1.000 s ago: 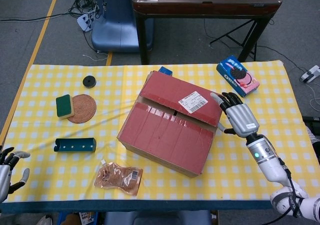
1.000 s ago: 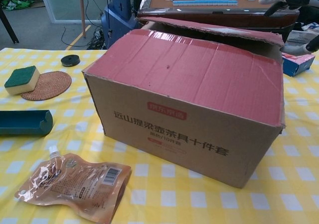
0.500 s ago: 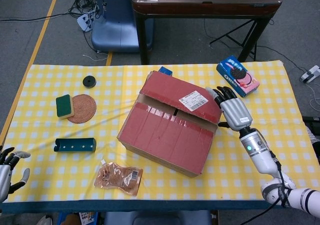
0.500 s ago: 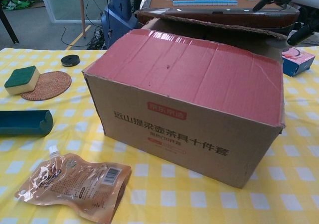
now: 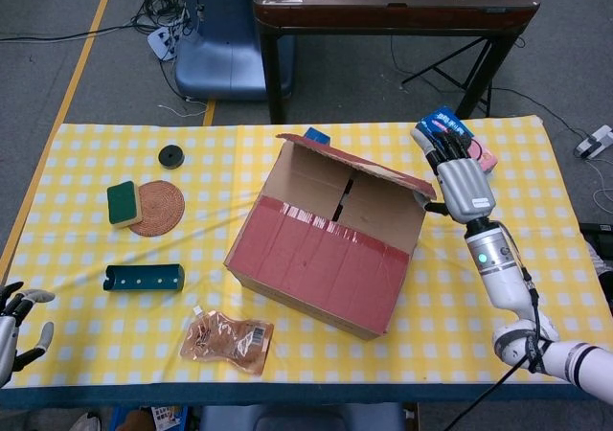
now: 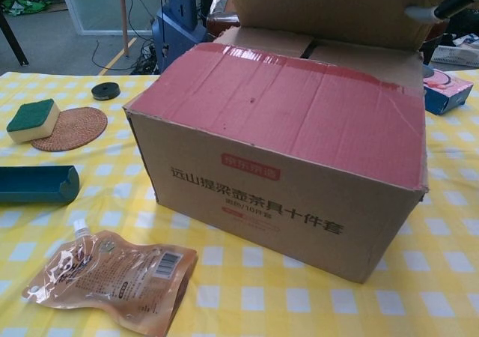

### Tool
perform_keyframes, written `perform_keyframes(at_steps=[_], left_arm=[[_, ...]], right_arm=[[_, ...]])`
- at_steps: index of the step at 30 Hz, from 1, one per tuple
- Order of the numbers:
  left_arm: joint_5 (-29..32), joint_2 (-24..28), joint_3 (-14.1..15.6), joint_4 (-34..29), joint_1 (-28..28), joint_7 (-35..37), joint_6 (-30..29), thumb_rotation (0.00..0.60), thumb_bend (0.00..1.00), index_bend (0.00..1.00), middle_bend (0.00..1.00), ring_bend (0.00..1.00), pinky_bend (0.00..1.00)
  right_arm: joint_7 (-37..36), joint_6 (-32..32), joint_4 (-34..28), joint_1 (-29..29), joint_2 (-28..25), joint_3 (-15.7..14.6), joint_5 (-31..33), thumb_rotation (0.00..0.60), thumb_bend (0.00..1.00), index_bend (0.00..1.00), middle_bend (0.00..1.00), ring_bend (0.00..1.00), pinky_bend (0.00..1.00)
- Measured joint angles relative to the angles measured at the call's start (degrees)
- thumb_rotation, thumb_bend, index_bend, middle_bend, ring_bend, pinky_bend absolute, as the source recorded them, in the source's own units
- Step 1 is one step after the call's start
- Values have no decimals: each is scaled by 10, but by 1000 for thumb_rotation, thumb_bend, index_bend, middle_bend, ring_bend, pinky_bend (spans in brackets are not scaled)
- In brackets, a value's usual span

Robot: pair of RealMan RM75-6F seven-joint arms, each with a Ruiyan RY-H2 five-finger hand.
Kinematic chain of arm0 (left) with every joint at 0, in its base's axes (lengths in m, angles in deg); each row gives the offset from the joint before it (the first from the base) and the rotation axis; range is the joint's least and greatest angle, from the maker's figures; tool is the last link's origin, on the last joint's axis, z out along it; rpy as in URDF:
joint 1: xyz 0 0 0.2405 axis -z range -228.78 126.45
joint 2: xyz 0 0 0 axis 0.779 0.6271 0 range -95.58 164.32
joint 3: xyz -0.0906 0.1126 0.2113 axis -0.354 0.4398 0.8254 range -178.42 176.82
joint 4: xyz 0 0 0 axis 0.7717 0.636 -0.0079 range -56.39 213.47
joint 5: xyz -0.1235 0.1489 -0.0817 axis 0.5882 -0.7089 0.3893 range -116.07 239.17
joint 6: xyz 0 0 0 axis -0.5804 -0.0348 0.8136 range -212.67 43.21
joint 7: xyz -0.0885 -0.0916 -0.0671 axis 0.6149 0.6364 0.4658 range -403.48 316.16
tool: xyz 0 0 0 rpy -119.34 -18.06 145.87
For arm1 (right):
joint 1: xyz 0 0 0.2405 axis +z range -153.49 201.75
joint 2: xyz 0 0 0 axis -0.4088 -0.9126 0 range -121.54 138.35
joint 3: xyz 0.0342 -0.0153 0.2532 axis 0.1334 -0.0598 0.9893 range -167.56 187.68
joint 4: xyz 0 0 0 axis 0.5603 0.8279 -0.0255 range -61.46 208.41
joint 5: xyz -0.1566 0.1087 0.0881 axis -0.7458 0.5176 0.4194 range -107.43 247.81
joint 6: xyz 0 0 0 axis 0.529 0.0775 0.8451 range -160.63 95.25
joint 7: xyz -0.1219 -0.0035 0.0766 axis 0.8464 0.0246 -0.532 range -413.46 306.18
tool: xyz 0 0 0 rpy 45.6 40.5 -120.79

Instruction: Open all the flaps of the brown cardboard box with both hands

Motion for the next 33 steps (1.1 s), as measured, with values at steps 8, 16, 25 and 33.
perform_keyframes(at_steps=[8,16,25,33], left_arm=[[1,-2,0,2,0,0,2,600,437,416,319,156,0],[4,-2,-1,5,0,3,3,600,437,416,319,156,0],[7,1,-5,6,2,0,5,600,437,416,319,156,0],[1,10,-13,1,12,-2,7,600,437,416,319,156,0]], right_arm=[[9,-16,35,28,10,24,40,600,325,5,152,73,74],[20,-39,95,49,27,43,100,600,325,5,151,73,74],[30,-75,186,68,56,53,166,600,325,5,144,73,74],[16,-67,156,49,38,40,150,600,325,5,141,75,74]])
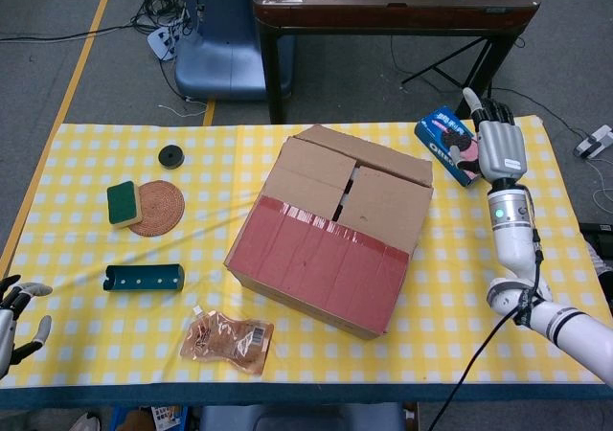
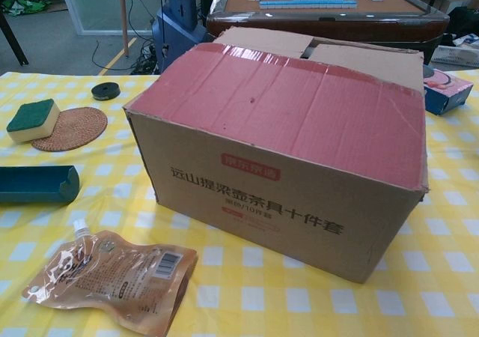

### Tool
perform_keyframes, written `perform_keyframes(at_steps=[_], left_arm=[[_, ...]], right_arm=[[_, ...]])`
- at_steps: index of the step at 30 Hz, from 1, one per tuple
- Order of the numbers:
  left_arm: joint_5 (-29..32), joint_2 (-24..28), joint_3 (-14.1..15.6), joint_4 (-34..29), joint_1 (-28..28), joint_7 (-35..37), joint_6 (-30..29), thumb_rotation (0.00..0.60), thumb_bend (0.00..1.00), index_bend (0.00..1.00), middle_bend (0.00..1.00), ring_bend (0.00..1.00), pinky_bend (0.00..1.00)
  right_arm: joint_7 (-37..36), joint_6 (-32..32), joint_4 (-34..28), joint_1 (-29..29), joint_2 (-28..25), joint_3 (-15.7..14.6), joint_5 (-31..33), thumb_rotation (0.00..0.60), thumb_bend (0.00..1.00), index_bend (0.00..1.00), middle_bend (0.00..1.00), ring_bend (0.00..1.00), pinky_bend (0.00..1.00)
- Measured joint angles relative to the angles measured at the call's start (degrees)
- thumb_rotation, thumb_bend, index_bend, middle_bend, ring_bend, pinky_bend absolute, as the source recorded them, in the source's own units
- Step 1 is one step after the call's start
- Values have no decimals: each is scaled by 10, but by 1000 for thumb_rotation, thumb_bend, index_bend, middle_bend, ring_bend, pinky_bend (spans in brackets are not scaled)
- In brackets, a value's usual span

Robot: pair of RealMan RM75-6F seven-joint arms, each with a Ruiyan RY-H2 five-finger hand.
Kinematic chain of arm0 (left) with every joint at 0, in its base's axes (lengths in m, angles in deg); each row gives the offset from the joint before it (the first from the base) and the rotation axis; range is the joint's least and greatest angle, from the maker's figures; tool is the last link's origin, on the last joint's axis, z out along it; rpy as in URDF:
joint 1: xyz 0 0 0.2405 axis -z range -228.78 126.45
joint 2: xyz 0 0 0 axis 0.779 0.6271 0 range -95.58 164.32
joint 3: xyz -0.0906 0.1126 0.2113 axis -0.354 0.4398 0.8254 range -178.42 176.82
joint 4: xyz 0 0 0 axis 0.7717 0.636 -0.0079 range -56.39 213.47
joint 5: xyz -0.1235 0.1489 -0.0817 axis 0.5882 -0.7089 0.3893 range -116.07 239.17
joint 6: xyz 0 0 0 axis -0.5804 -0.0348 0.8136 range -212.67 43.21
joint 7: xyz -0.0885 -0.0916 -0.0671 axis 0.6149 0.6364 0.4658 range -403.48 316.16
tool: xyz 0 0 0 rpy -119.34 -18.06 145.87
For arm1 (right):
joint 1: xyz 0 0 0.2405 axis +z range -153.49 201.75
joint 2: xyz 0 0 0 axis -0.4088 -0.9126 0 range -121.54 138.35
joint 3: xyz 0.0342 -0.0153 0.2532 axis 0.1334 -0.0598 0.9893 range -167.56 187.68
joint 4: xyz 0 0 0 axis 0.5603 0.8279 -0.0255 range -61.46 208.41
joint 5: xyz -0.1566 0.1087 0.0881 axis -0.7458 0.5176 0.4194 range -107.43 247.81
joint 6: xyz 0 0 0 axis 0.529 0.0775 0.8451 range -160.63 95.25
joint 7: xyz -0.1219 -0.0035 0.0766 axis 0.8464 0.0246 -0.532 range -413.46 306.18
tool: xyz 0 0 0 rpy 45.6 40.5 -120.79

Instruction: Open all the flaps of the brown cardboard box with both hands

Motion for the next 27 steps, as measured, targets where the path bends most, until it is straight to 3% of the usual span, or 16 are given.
perform_keyframes(at_steps=[5,14,21,27], left_arm=[[-4,4,-2,-5,6,2,4,600,437,416,319,156,0],[-5,3,-2,-4,12,5,11,600,437,416,319,156,0],[-9,4,0,-9,14,3,12,600,437,416,319,156,0],[-8,3,3,-10,13,2,12,600,437,416,319,156,0]], right_arm=[[-12,7,-81,-25,-44,-13,-21,600,338,25,165,105,80],[-48,-1,-288,-80,-180,-48,-79,600,454,63,213,132,97],[-89,-29,-398,-117,-267,-97,-151,600,697,141,269,164,116],[-116,-40,-420,-132,-276,-130,-204,600,933,247,277,170,123]])
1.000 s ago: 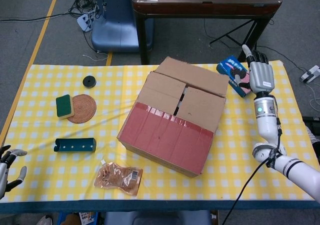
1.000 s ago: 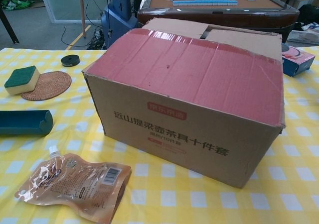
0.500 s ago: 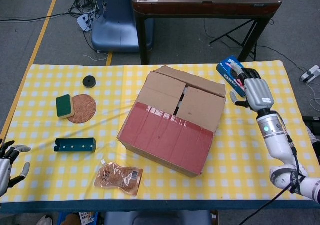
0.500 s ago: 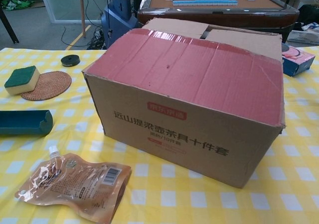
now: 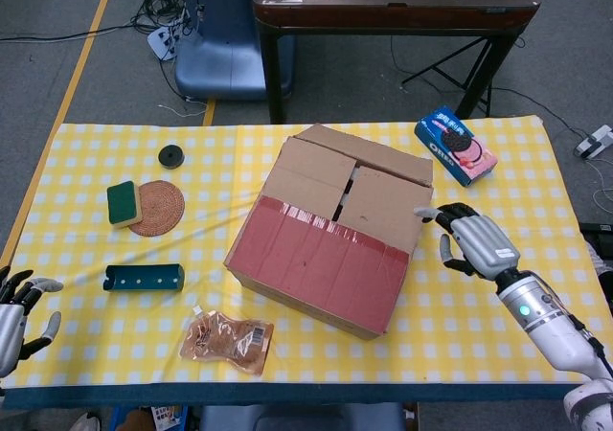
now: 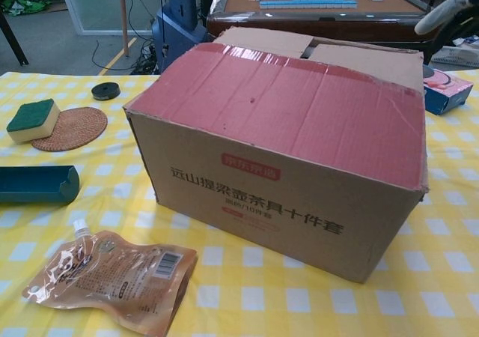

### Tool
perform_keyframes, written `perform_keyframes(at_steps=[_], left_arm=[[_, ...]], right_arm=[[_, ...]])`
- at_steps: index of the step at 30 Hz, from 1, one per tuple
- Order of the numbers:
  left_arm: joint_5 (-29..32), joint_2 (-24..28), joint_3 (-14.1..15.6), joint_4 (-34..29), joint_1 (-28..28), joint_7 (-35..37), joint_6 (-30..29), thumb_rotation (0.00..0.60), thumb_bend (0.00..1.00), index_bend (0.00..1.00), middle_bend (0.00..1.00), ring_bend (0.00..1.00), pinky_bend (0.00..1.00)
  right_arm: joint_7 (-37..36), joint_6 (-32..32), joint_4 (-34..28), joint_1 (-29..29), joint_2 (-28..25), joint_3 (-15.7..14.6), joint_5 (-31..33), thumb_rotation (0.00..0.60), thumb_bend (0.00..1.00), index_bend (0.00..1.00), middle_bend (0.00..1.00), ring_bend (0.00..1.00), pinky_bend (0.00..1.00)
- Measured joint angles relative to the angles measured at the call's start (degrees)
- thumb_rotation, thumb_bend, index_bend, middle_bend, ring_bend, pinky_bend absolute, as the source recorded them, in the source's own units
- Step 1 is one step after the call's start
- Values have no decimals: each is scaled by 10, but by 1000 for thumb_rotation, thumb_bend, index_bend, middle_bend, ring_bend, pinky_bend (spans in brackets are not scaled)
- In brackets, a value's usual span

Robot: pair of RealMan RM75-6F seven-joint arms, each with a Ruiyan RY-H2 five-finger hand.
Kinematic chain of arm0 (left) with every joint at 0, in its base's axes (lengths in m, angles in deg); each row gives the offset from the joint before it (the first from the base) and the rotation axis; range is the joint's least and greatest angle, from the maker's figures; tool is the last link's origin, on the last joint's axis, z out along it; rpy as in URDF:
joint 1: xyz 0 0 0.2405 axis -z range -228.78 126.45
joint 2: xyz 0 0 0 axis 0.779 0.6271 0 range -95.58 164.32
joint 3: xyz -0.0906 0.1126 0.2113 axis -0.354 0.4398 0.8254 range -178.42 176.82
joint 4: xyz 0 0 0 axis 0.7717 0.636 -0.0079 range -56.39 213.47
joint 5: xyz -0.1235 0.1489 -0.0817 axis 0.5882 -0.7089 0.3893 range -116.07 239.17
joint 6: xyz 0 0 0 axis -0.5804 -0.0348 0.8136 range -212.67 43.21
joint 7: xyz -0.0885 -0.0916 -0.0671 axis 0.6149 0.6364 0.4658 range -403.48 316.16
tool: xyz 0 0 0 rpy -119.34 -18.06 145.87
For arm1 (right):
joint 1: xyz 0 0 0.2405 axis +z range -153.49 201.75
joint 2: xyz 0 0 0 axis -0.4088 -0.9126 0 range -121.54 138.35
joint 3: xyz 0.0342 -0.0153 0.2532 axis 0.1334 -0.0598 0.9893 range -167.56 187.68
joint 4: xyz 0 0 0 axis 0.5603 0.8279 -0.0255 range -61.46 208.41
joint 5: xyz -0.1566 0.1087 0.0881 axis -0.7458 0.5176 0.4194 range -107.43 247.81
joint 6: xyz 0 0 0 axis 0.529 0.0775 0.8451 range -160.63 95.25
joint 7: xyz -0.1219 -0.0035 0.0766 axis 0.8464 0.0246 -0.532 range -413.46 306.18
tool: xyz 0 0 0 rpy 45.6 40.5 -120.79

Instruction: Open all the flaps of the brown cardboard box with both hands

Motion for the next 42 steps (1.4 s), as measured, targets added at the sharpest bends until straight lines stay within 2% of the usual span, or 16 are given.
perform_keyframes(at_steps=[3,23,32,42], left_arm=[[-2,0,1,0,-1,0,-2,600,437,416,319,156,0],[3,-1,4,9,-5,9,-4,600,438,416,319,156,0],[5,-2,5,13,-6,13,-4,600,437,416,319,156,0],[5,-3,5,14,-6,11,-4,600,437,416,319,156,0]], right_arm=[[6,4,6,-1,12,-8,-15,600,999,285,278,169,123],[98,8,39,35,81,-22,-22,600,1000,358,278,169,123],[95,14,42,40,90,-29,-31,600,1000,359,278,170,123],[25,49,27,27,78,-29,-61,600,1000,359,278,169,123]])
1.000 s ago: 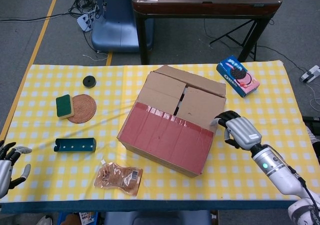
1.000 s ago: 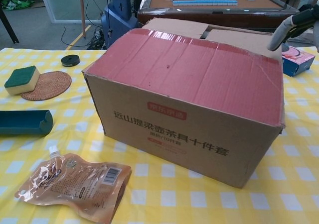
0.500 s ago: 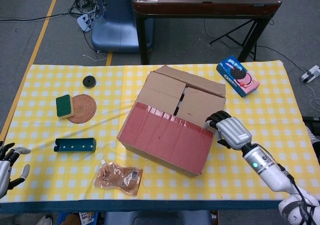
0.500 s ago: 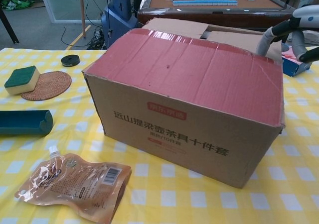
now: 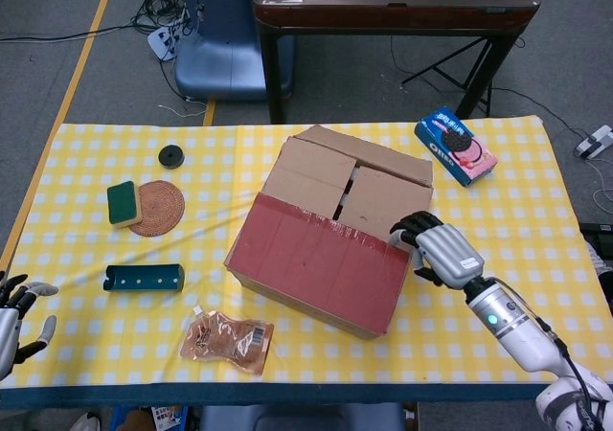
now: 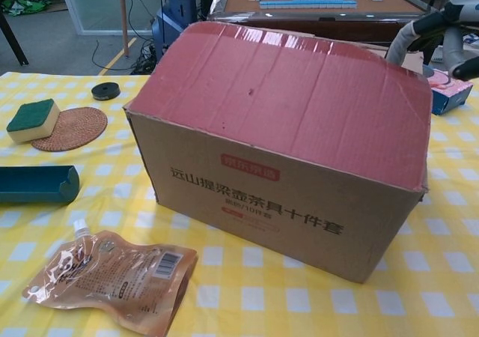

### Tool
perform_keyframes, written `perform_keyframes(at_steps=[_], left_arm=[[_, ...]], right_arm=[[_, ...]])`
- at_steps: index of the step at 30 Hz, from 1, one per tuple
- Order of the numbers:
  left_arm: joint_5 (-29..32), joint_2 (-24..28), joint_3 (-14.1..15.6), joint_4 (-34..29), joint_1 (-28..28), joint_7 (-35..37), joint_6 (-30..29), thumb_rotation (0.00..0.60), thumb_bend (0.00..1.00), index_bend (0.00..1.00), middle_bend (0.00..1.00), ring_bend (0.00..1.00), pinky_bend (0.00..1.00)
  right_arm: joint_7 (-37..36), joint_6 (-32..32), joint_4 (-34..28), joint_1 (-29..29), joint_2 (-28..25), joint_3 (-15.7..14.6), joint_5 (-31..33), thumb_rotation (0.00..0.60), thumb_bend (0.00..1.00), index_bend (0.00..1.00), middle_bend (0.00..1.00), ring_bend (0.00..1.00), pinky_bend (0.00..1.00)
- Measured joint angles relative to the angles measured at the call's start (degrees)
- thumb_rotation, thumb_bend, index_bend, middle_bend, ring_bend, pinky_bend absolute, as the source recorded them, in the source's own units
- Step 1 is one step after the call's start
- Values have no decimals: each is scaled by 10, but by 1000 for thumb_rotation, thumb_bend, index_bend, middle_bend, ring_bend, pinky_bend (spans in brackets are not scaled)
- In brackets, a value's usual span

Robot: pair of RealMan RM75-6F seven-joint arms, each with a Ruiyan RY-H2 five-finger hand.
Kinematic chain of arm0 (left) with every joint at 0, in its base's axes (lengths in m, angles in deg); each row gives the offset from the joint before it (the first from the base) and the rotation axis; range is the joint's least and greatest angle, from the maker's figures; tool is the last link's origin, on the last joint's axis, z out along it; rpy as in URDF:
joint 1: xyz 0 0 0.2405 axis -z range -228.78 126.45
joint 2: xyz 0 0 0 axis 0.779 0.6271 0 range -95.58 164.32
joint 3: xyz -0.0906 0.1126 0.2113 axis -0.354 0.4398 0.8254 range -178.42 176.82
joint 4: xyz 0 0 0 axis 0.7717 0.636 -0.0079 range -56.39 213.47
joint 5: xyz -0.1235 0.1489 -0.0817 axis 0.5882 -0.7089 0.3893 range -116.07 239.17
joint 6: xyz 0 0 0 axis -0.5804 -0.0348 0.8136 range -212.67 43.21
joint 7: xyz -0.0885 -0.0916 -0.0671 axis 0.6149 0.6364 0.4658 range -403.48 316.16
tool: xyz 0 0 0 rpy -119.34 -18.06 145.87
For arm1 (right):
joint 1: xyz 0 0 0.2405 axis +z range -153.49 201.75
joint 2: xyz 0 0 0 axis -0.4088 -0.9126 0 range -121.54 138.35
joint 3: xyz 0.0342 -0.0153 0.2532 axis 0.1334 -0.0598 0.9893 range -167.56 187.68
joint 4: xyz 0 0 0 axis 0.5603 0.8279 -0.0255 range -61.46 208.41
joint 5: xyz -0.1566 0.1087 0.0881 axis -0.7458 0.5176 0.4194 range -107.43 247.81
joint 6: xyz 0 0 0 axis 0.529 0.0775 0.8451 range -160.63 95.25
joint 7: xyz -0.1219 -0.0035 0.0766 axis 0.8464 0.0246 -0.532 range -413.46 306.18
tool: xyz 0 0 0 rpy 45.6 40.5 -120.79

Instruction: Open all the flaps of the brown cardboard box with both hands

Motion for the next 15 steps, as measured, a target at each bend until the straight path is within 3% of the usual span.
perform_keyframes(at_steps=[5,15], left_arm=[[-3,3,0,-2,2,-6,1,600,438,416,319,156,0],[-8,4,1,-9,2,-13,-3,600,438,416,319,156,0]], right_arm=[[-74,2,-22,-5,-19,-1,-7,600,1000,359,278,170,123],[-345,6,-45,-14,-60,-12,-63,600,1000,359,278,169,123]])
